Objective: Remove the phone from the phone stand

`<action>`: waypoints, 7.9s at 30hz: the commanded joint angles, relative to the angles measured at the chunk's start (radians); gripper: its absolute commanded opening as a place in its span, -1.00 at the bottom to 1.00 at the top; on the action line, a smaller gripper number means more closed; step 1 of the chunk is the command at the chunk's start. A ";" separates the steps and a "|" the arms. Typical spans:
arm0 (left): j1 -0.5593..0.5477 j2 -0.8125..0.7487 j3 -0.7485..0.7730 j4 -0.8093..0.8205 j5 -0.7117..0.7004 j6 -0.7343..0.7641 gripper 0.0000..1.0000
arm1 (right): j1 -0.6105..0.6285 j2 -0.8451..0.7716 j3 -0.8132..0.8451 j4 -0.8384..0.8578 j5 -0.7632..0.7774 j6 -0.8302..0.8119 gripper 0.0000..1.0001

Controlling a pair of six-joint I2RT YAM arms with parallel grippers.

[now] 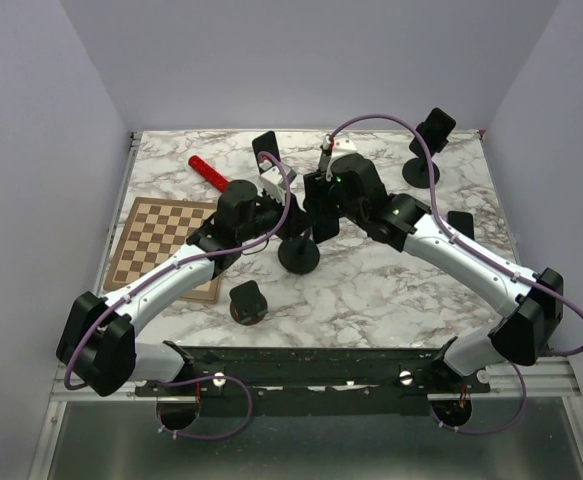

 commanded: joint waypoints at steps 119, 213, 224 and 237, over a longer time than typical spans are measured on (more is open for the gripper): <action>0.082 -0.043 -0.078 0.264 0.176 -0.140 -0.70 | 0.046 -0.015 0.092 0.088 0.046 0.089 -0.99; 0.093 -0.168 0.019 -0.134 0.011 0.163 0.97 | -0.485 -0.028 -0.150 -0.258 0.211 0.054 -0.99; 0.066 -0.371 0.022 -0.196 -0.277 0.099 0.97 | -0.626 0.160 -0.124 -0.277 0.176 0.025 -0.99; -0.060 -0.431 0.003 -0.184 -0.350 0.117 0.94 | -0.673 0.384 -0.043 -0.187 0.258 -0.066 -0.99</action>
